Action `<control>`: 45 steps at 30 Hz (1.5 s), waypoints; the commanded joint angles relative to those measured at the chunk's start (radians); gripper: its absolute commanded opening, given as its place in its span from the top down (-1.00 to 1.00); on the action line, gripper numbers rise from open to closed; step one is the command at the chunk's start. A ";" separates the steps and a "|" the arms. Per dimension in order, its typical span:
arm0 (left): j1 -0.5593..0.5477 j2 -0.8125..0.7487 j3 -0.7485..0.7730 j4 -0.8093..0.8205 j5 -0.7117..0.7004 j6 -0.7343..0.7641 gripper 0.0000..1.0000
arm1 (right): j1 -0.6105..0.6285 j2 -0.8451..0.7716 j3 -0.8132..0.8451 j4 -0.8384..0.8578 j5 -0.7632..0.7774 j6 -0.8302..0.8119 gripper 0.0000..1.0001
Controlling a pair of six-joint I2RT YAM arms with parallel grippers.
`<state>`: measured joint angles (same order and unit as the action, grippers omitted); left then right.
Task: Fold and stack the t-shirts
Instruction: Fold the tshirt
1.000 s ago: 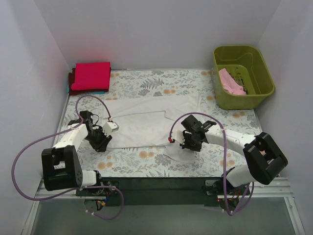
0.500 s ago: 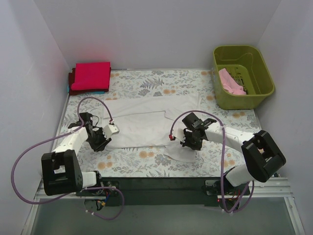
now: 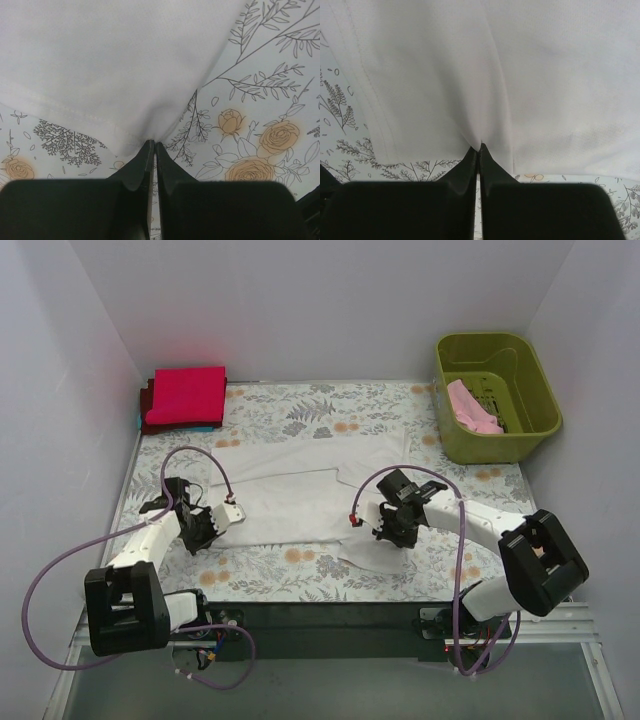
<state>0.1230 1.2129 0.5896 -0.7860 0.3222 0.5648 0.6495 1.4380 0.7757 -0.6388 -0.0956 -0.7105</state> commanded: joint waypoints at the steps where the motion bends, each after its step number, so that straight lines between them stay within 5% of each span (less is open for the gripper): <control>1: 0.003 -0.021 -0.033 -0.102 -0.006 0.027 1.00 | -0.004 -0.057 -0.004 -0.068 -0.030 0.005 0.97; 14: 0.012 -0.066 0.142 -0.332 0.078 0.034 1.00 | -0.008 -0.232 0.071 -0.229 -0.004 -0.003 0.97; 21: 0.020 0.071 0.280 -0.306 0.124 -0.028 1.00 | -0.125 -0.097 0.223 -0.249 -0.018 -0.122 0.97; 45: 0.023 0.467 0.555 -0.096 0.135 -0.217 1.00 | -0.217 0.377 0.729 -0.297 -0.012 -0.365 0.97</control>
<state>0.1383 1.6775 1.1049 -0.9298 0.4381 0.3756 0.4416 1.7924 1.4441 -0.9066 -0.1078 -0.9882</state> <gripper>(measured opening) 0.013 0.022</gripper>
